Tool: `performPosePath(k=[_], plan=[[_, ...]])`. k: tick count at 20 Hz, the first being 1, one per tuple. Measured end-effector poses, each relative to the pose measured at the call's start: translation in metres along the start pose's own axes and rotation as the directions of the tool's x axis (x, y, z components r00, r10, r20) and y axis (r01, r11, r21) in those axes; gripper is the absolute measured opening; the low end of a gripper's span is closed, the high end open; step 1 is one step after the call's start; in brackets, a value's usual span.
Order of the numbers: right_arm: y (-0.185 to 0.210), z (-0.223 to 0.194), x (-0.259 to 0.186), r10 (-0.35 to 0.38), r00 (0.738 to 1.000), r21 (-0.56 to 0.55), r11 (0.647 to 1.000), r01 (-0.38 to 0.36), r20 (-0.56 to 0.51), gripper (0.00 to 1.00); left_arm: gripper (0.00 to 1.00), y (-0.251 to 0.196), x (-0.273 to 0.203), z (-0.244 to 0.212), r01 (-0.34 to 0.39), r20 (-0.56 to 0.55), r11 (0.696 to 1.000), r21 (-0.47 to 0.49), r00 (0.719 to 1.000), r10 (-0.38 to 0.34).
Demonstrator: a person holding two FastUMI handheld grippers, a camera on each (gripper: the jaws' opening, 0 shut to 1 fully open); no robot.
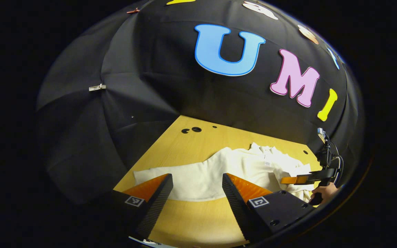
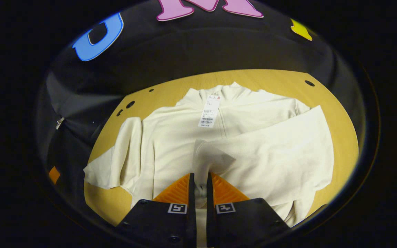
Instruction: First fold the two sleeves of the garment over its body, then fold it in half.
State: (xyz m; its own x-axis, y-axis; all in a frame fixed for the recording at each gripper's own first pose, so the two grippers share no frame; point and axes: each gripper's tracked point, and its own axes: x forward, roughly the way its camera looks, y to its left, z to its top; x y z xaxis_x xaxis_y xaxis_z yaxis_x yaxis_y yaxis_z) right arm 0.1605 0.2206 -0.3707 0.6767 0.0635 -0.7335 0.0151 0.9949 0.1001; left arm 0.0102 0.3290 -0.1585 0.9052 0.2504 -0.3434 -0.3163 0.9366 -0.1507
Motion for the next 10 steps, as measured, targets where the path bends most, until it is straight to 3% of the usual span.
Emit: performPosePath(k=[1,5,6,7,9,10], plan=[[0.002,-0.004,0.002,0.004,1.0,0.003,1.0,-0.004,-0.014,0.16,0.94,0.007,0.003,-0.001,-0.009,-0.003,1.0,0.0,1.0,0.009],[0.017,-0.019,0.006,0.061,0.996,0.002,0.998,-0.061,-0.067,0.36,0.94,0.025,0.013,-0.008,-0.049,-0.025,0.999,-0.008,0.999,0.048],[0.02,-0.018,0.006,0.07,0.995,0.005,0.998,-0.07,-0.065,0.48,0.94,0.032,0.015,-0.01,-0.055,-0.029,0.998,-0.017,0.998,0.054],[0.025,-0.02,0.004,0.087,0.994,0.015,0.996,-0.086,-0.067,0.51,0.94,0.039,0.019,-0.011,-0.062,-0.035,0.998,-0.025,0.997,0.061],[0.033,-0.014,-0.004,0.131,0.99,0.039,0.991,-0.129,-0.059,0.78,0.94,0.056,0.027,-0.019,-0.093,-0.049,0.995,-0.038,0.995,0.092],[0.036,-0.011,-0.009,0.15,0.988,0.053,0.988,-0.148,-0.047,0.8,0.94,0.066,0.03,-0.022,-0.115,-0.058,0.992,-0.042,0.992,0.113]])
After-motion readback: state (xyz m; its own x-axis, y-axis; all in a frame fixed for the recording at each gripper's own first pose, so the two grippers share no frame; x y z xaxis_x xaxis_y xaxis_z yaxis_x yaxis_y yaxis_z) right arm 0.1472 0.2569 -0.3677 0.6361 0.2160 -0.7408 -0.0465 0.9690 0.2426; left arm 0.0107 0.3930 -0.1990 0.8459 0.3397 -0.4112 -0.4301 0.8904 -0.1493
